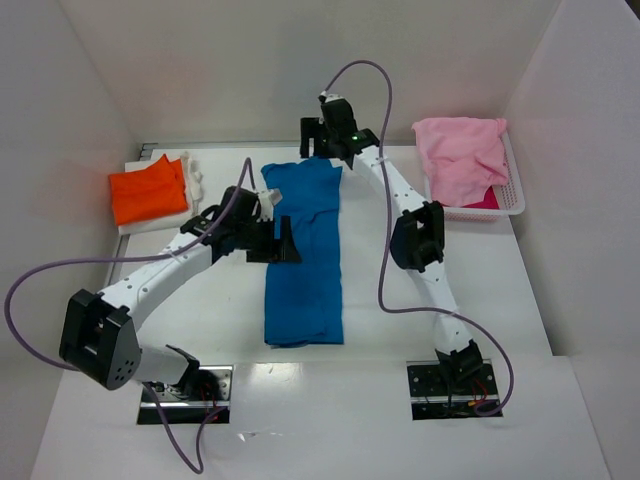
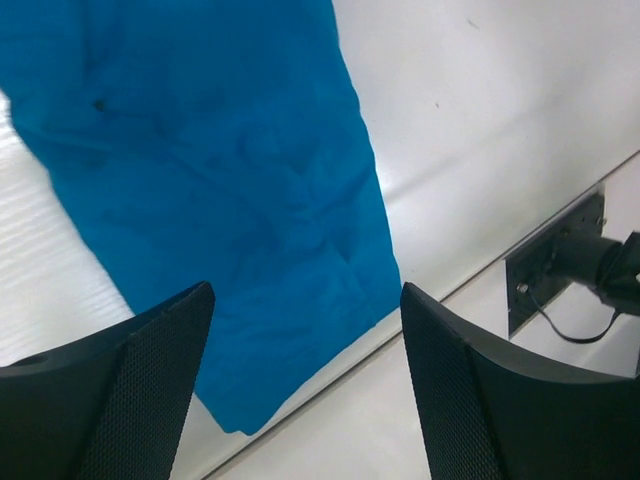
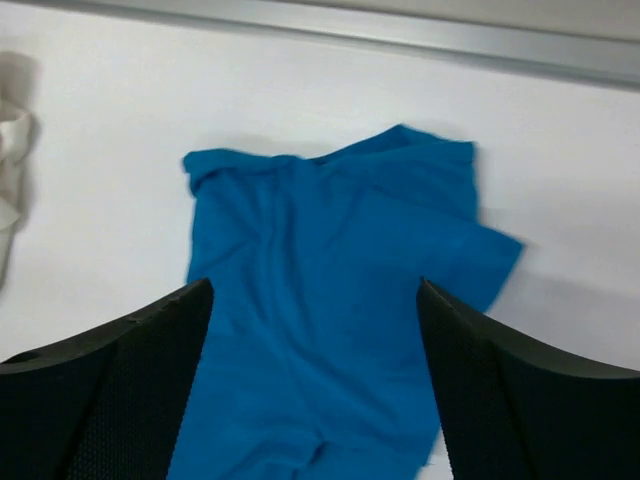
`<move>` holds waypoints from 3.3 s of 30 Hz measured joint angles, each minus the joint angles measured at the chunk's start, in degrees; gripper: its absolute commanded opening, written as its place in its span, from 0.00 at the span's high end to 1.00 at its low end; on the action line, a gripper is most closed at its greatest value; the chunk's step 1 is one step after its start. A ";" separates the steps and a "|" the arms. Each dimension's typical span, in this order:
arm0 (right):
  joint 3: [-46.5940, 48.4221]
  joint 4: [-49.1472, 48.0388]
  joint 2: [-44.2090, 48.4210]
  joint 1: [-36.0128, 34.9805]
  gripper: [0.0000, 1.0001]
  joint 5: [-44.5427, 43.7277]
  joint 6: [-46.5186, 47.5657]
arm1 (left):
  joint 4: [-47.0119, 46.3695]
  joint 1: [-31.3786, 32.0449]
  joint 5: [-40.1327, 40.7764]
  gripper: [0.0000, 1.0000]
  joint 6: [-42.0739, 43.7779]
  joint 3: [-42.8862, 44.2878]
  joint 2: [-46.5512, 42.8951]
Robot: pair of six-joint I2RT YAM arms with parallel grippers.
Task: Fold and stack the t-shirts
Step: Rotate the tshirt 90 degrees, then grab the bottom of the folded rectangular tshirt with both arms
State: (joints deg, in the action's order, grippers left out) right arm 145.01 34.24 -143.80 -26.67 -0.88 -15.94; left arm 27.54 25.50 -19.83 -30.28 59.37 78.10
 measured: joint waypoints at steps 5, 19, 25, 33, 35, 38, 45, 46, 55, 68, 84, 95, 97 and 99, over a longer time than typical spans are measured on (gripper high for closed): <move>0.94 0.12 -2.39 -2.05 0.09 2.65 -0.12 | -1.19 5.37 2.65 0.17 -1.69 -0.90 1.76; 6.21 1.95 -14.30 -2.06 0.14 5.13 0.08 | -3.87 12.78 5.91 0.17 -6.13 -2.58 15.03; 9.05 1.94 -15.36 -1.95 0.13 1.96 0.74 | -3.98 15.18 6.76 0.17 -8.27 -2.60 18.15; 14.10 2.80 -19.50 -1.36 0.12 0.17 0.73 | -4.44 16.47 6.22 0.17 -9.41 -3.63 18.54; 14.45 2.84 -19.66 -1.21 0.11 0.03 0.66 | -4.55 16.71 5.87 0.17 -9.67 -3.85 18.44; 14.45 2.84 -19.68 -1.02 0.11 -0.15 0.27 | -4.47 17.86 5.52 0.17 -10.34 -4.13 18.27; 14.86 2.89 -19.85 -0.06 0.11 -0.27 -1.12 | -3.20 20.54 4.42 0.17 -10.56 -4.90 17.62; 14.86 2.89 -19.85 0.11 0.11 -0.30 -1.21 | -3.02 20.67 4.33 0.17 -10.61 -4.90 17.58; 15.13 3.01 -19.91 0.70 0.11 -0.35 -1.98 | -0.52 21.60 3.49 0.18 -12.20 -6.96 15.84; 19.17 5.79 -16.07 1.59 0.01 4.71 -2.22 | 7.48 21.94 10.20 0.14 -10.26 4.12 8.16; -60.70 -14.11 64.10 1.76 0.01 6.67 -8.58 | 2.85 16.98 26.99 0.00 -17.40 -7.42 -24.11; -93.58 -12.46 81.13 0.23 0.01 8.33 -17.72 | 1.10 7.03 18.68 0.00 -17.68 -18.74 -22.20; -96.44 -12.39 82.44 -1.23 0.01 8.55 -19.00 | 0.66 6.99 18.01 0.00 -17.75 -20.11 -22.62; -99.16 -12.41 83.22 -3.34 0.01 8.78 -20.31 | -0.14 6.86 17.53 0.00 -17.90 -21.65 -23.16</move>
State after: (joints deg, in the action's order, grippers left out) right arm 45.85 21.82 -60.58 -30.01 7.90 -36.25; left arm 27.40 32.36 -2.30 -48.18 37.72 54.94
